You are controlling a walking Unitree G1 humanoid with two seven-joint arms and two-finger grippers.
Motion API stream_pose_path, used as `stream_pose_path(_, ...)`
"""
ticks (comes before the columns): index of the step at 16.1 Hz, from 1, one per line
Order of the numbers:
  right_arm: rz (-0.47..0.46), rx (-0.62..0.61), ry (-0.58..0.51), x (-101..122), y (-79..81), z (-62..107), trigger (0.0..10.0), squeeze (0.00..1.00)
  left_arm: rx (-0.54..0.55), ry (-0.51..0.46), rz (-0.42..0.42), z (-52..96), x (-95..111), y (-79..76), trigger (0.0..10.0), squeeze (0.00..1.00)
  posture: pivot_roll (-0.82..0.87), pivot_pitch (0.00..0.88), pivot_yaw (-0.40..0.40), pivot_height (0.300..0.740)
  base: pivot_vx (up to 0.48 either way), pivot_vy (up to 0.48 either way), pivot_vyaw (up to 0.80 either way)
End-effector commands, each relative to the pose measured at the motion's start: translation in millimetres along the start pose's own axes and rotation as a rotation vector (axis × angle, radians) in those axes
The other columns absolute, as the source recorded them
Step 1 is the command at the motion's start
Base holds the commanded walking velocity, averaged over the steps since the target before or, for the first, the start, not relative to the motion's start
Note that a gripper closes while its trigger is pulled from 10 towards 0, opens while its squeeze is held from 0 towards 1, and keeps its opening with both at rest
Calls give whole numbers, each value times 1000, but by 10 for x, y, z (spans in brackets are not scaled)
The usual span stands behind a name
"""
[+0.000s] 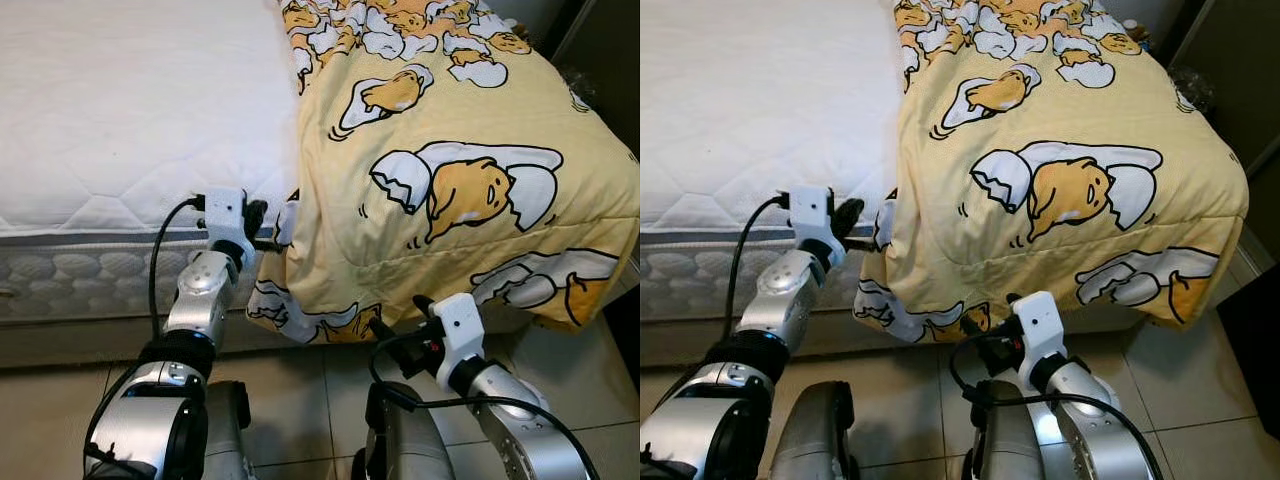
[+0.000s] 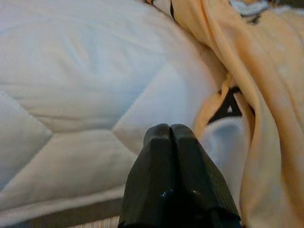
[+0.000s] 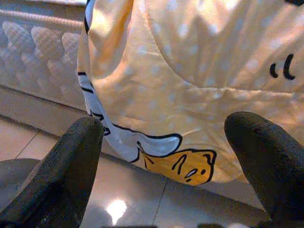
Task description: Clean up the room
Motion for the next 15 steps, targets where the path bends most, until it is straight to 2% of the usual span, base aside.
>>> stream_pose_path(1,7,2,15,-29,-15,17,10000,0,-16,13,-29,-2,-3,-37,10000,1000,-42,59,-71,591,0,0,0)
stream_pose_path(2,7,8,19,-40,1,20,10000,0,-23,25,-38,-4,-28,-59,10000,1000,-43,57,-71,591,0,0,0)
stream_pose_path(5,-1,44,1,-10,65,12,10000,0,-87,103,-107,-47,-152,-276,10000,1000,-46,47,-78,591,0,0,0)
stream_pose_path(8,2,47,-4,26,36,39,10000,0,-107,88,-117,-141,-18,-342,10000,1000,-59,53,-74,591,0,0,0)
stream_pose_path(12,-7,36,-3,4,43,59,10000,0,-129,137,-131,-183,-26,-366,10000,1000,-71,65,-62,591,0,0,0)
stream_pose_path(15,-17,38,1,-27,74,79,10000,0,-119,157,-137,-188,-40,-322,10000,1000,-77,75,-58,591,0,0,0)
Point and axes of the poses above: a point about 5 cm out from each wrist's last joint towards the gripper, its own z axis pointing back from the gripper into the wrist, its own x axis along the axis of the wrist's last joint, y = z × x, the point moved 3 cm from there along -z, pointing out of the wrist towards the gripper, and after that the axes turned 14 degrees about -z, right-handed, at the moved point
